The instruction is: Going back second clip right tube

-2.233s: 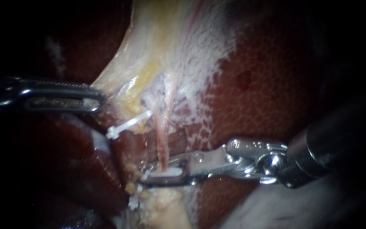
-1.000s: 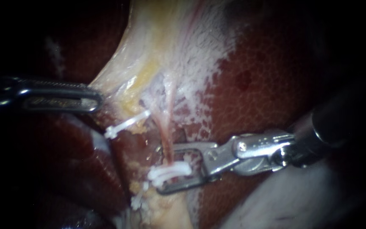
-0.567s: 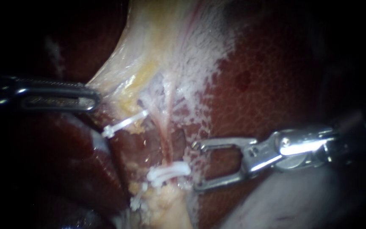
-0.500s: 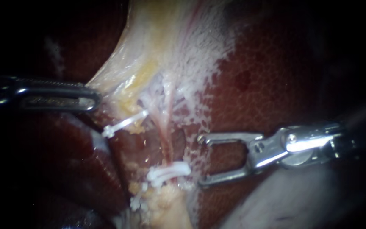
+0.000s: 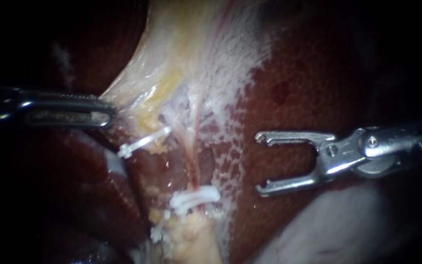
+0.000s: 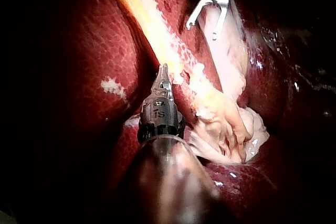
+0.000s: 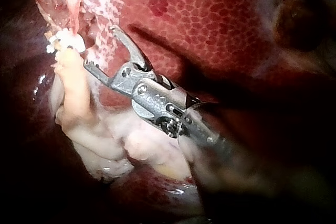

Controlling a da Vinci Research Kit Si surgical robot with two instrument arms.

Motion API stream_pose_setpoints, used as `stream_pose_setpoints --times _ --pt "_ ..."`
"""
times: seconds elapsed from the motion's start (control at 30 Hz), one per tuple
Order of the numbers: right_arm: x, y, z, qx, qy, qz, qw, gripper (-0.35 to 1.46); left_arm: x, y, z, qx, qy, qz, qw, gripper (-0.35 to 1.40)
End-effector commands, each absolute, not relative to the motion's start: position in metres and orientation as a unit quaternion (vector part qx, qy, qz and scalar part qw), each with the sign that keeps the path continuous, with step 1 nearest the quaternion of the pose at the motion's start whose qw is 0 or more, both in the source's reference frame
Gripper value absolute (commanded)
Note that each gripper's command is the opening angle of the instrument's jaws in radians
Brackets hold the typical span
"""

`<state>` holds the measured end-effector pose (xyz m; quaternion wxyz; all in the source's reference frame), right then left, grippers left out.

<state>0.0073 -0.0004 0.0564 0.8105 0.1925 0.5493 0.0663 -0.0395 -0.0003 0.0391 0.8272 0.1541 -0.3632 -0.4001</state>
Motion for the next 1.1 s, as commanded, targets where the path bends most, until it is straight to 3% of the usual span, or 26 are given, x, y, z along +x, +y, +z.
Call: stream_pose_setpoints --times 0.03,0.53,1.1 --pt "0.0074 -0.0004 0.0564 0.192 0.549 0.065 0.811 0.60 -0.0394 -0.0003 0.0393 0.154 -0.363 -0.400 0.827 -0.32" --pt "0.0073 -0.0005 0.0555 0.191 0.551 0.061 0.810 0.60 -0.0391 -0.0002 0.0439 0.149 -0.365 -0.397 0.829 -0.28" --pt "0.0071 -0.0004 0.0552 0.185 0.553 0.052 0.811 0.60 -0.0420 -0.0026 0.0482 0.174 -0.361 -0.398 0.825 -0.20"
